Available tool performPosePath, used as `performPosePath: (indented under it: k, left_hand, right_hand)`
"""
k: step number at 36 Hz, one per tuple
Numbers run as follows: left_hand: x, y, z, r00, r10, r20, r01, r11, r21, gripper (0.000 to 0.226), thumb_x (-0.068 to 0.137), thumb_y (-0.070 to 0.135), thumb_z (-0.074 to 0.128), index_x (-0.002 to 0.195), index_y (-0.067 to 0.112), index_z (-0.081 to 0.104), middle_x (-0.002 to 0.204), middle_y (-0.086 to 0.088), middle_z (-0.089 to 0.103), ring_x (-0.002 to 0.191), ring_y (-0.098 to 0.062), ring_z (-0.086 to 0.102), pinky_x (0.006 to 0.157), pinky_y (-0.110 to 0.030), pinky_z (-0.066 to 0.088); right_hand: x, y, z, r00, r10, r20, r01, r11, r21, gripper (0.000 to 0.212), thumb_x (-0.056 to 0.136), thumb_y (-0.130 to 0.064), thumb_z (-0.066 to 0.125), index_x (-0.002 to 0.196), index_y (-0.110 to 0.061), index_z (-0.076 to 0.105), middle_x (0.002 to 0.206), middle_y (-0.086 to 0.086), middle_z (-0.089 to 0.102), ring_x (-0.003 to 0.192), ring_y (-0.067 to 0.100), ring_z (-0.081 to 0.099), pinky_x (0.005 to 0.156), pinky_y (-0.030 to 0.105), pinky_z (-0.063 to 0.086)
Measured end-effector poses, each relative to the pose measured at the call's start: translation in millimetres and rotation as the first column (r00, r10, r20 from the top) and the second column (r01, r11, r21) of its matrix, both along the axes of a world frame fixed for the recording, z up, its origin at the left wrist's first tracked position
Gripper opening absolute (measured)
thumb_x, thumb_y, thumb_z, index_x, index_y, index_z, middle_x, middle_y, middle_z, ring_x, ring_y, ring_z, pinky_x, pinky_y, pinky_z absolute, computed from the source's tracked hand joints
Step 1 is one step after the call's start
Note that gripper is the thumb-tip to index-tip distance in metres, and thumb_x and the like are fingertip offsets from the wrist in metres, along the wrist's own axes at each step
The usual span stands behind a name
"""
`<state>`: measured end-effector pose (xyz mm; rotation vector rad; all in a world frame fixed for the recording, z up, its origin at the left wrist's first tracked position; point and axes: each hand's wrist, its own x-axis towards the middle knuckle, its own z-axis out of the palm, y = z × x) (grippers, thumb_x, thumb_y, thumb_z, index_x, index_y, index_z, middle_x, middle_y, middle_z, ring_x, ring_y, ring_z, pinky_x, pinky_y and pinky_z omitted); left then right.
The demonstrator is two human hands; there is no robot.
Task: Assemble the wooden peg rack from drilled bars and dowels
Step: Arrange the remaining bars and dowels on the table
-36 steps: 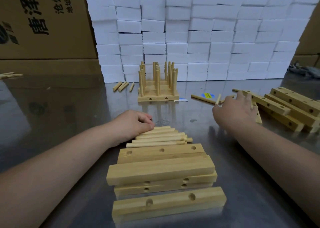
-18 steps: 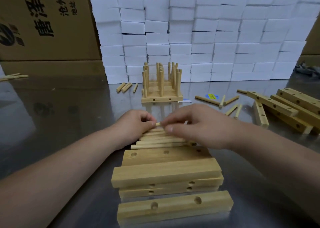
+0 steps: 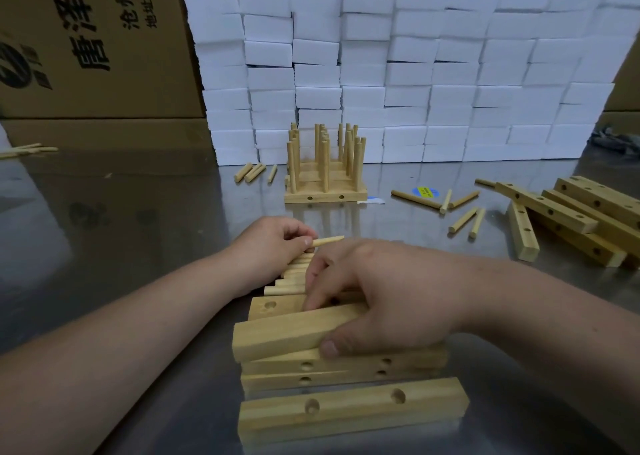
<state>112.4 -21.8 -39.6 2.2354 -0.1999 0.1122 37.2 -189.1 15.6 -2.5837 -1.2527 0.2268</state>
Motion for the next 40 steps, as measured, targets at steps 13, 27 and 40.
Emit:
performPosePath:
  k: [13,27,40]
  left_hand:
    - [-6,0,2,0.999,-0.031,-0.007,0.03,0.993,-0.118,0.02,0.091,0.022,0.057,0.079,0.032,0.068,0.069,0.014,0.07,0.034,0.004,0.043,0.033,-0.01,0.03]
    - [-8,-1,5,0.993,-0.015,0.118,0.03,0.992,-0.124,0.021,0.092,0.021,0.054,0.083,0.035,0.066,0.066,0.027,0.065,0.053,0.009,0.055,0.041,-0.007,0.036]
    - [-9,-3,4,0.979,0.03,0.203,-0.007,0.993,-0.115,0.027,0.093,0.025,0.051,0.08,0.047,0.059,0.077,0.014,0.063,0.045,0.006,0.048,0.044,-0.014,0.041]
  right_hand:
    - [22,-12,-4,0.881,-0.377,-0.286,0.464,0.567,0.681,0.037,0.095,-0.038,0.042,0.074,-0.019,0.066,0.052,-0.021,0.055,0.051,-0.007,0.05,0.055,0.019,0.035]
    - [48,-29,-37,0.756,-0.412,-0.508,0.654,0.443,0.613,0.026,0.096,-0.031,0.047,0.083,-0.051,0.058,0.068,-0.014,0.067,0.07,0.006,0.058,0.058,0.025,0.049]
    - [56,-31,-45,0.762,-0.376,-0.526,0.647,0.473,0.598,0.026,0.097,-0.028,0.044,0.094,-0.047,0.062,0.074,-0.008,0.072,0.065,0.005,0.055,0.067,0.03,0.045]
